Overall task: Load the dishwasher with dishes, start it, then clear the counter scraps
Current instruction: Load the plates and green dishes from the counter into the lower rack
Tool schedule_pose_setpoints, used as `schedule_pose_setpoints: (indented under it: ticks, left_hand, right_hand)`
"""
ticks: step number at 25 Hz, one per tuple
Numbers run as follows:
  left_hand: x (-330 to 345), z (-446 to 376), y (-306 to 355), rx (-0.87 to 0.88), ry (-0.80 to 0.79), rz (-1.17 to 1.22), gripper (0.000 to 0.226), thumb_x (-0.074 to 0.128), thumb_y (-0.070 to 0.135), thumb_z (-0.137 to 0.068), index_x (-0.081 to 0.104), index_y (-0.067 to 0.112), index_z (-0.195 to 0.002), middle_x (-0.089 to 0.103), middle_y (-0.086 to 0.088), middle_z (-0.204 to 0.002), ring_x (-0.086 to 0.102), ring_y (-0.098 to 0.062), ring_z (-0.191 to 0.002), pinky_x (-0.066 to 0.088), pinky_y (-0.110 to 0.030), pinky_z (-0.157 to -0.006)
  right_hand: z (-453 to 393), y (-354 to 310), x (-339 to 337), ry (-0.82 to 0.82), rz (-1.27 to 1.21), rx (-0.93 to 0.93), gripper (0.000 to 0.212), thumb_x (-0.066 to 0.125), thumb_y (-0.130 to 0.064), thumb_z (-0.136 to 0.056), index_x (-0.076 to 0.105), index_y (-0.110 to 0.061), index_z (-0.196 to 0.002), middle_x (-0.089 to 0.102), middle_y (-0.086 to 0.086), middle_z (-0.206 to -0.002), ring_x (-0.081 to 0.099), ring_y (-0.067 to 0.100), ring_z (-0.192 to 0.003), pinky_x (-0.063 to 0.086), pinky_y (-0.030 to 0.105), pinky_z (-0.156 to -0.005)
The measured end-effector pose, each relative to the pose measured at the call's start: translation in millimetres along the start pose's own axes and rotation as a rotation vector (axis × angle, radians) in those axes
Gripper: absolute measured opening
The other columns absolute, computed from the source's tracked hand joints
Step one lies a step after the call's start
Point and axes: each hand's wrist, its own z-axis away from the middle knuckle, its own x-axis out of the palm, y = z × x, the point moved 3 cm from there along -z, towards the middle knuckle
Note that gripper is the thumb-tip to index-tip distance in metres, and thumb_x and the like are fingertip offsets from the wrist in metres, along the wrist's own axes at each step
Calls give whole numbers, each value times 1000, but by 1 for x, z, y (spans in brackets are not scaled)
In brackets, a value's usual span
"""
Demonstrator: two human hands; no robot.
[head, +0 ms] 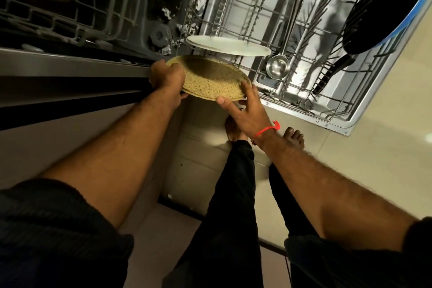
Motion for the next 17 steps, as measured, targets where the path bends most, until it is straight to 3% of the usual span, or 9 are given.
schedule_pose_setpoints:
  ticks: [2, 5, 8, 10, 12, 14, 17]
  left_hand:
    - [9, 0, 6, -21, -100, -18, 35, 46, 8, -95, 55, 17, -128, 68, -10, -112, 66, -21, -77, 52, -29, -45]
    - [21, 10, 15, -54, -269, -72, 34, 42, 9, -100, 46, 17, -133, 64, -12, -117, 68, -23, -84, 55, -29, -45]
    - [23, 10, 12, -86, -302, -46, 32, 39, 22, -106, 43, 16, -137, 60, -10, -121, 65, -25, -98, 61, -40, -64]
    - [17, 5, 10, -16, -142, -57, 39, 38, 35, -106, 48, 18, -140, 58, -7, -130, 62, -25, -106, 59, -44, -74]
    - [8, 4, 18, 211, 75, -198, 47, 33, 43, -106, 60, 14, -132, 59, -9, -130, 59, -24, -107, 54, -37, -84]
    - [10, 14, 29, 373, 106, -257, 57, 29, 52, -106, 67, 11, -118, 63, -7, -116, 59, -14, -90, 43, -24, -70]
    - [31, 13, 41, 234, -140, -115, 58, 44, 63, -98, 58, 14, -128, 67, 0, -109, 59, -5, -81, 39, -20, -52]
  right_hand:
    - [-5, 2, -3, 64, -35, 19, 78, 66, -58, -85, 35, -25, -149, 38, -1, -152, 49, 17, -131, 44, 29, -107]
    - [-20, 8, -15, 200, -17, 103, 67, 61, -55, -90, 44, -22, -146, 54, 1, -142, 52, 21, -129, 43, 38, -108]
    - [-27, 8, -18, 171, -15, 152, 69, 62, -53, -91, 41, -19, -148, 51, 4, -146, 47, 21, -133, 39, 39, -112]
    - [-30, 6, -24, 227, -82, 153, 62, 58, -50, -94, 44, -17, -146, 53, 6, -143, 49, 22, -132, 39, 36, -110]
    - [-33, -2, -38, 369, -239, 157, 63, 52, -58, -93, 48, -20, -143, 57, 5, -138, 54, 24, -127, 42, 38, -108]
    - [-41, -13, -51, 413, -386, 180, 74, 50, -68, -85, 41, -28, -147, 54, 7, -143, 59, 24, -120, 46, 45, -104]
    - [-60, -27, -53, 293, -402, 174, 72, 60, -50, -90, 32, -23, -152, 47, 15, -148, 58, 26, -118, 47, 46, -103]
